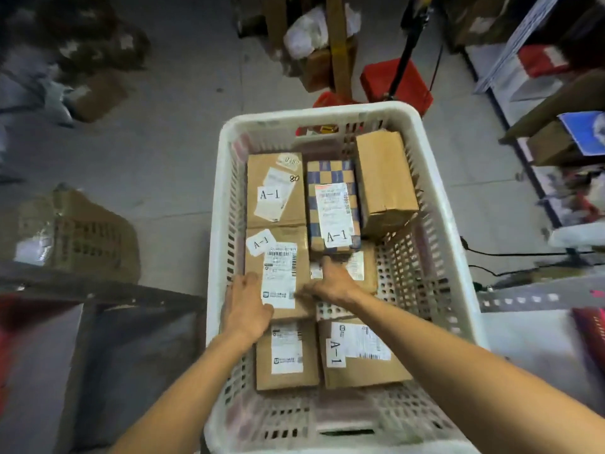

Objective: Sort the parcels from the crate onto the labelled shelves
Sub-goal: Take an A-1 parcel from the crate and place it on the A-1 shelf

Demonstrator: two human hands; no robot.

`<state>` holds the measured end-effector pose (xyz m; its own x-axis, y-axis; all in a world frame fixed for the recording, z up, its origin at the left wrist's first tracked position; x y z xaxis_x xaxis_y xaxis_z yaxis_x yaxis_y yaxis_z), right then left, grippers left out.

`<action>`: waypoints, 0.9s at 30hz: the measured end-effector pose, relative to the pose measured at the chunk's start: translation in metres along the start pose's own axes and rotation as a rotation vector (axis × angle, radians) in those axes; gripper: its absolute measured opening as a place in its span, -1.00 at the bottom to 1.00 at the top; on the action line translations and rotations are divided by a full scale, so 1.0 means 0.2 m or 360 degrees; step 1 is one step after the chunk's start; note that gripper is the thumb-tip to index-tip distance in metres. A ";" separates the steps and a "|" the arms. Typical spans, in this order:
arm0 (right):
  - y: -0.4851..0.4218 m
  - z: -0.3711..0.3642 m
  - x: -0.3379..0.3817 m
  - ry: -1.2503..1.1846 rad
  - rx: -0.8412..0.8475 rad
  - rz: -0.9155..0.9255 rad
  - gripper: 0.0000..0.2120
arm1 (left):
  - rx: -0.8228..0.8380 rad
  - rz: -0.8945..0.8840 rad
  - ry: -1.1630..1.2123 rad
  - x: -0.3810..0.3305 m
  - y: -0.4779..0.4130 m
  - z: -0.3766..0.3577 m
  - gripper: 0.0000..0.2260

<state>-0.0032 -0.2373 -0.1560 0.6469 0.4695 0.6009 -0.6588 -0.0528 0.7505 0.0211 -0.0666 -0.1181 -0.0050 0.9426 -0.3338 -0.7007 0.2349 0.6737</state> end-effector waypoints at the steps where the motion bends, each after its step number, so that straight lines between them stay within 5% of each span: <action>1: -0.06 -0.02 -0.02 -0.0113 -0.0025 -0.0007 -0.34 | -0.0029 -0.0001 0.0036 0.02 -0.03 -0.03 -0.50; 7: -0.27 -0.17 -0.09 -0.0981 0.0081 0.0017 -0.31 | -0.0102 -0.0092 0.0230 0.09 -0.13 -0.10 -0.37; 17: -0.12 -0.12 -0.15 -0.0996 0.0100 -0.0019 -0.43 | 0.0146 0.0100 0.0581 0.07 -0.13 -0.09 -0.09; 24: 0.12 -0.13 -0.06 -0.1548 0.0069 0.0143 -0.53 | -0.0041 -0.0142 0.1011 -0.04 0.13 0.06 -0.06; 27: 0.27 -0.02 0.07 -0.1491 0.0044 0.0358 -0.48 | -0.0031 -0.0290 0.1073 -0.13 0.25 0.21 -0.02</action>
<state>-0.0308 -0.2292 -0.1082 0.5583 -0.4476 0.6985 -0.8034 -0.0819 0.5897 0.0161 -0.0692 -0.0469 -0.3239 0.5341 -0.7809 -0.7449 0.3649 0.5585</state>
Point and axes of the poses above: each hand's wrist, its own y-axis away from the middle knuckle, its own z-axis out of the back of the hand, x = y × z, the point moved 5 cm from there along -y, towards the middle knuckle, and after that the axes turned 12 degrees about x, right-handed, at the moved point
